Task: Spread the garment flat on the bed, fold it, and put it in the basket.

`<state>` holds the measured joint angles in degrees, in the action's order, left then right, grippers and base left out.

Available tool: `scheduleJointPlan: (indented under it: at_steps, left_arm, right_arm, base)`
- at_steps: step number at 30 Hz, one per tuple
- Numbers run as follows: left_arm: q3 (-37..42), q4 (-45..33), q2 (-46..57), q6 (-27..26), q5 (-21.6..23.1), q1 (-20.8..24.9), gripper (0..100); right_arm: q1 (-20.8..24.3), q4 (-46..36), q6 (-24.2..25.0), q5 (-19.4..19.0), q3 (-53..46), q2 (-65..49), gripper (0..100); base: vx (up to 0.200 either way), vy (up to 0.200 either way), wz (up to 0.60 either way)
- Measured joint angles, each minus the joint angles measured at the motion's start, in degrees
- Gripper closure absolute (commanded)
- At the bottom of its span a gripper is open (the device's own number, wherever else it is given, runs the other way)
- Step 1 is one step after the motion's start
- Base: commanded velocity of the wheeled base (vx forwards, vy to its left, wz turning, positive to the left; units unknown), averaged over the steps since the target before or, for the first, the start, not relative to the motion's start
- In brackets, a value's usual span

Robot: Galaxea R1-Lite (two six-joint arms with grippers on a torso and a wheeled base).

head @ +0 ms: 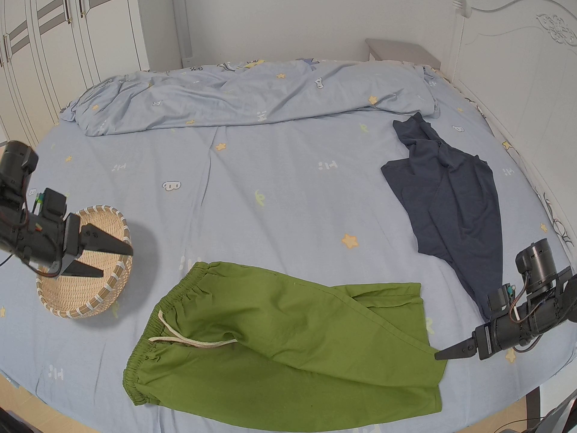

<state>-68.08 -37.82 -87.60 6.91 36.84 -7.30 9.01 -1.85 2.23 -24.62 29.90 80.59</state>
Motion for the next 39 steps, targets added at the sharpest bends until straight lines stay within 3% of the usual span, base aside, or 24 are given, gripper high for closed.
scheduleJointPlan:
  at_steps: [6, 13, 39]
  left_arm:
    - [-7.72, 2.34, -9.84, 0.37, 0.05, 4.77, 0]
    - [-11.02, 9.55, -19.64, 0.23, -0.22, 8.27, 0]
    - [-17.62, 14.86, -36.77, 0.0, -1.27, 11.13, 0]
  right_arm:
    - [-0.15, -1.01, 1.4, 0.11, 3.02, -0.16, 0]
    - [-1.44, -1.15, 1.73, 0.09, 3.19, 0.24, 0]
    - [-1.05, -1.07, 1.79, 0.05, 2.21, 0.63, 0]
  base:
    - [0.0, 0.0, 0.0]
    - [0.0, 0.0, 0.0]
    - [0.0, 0.0, 0.0]
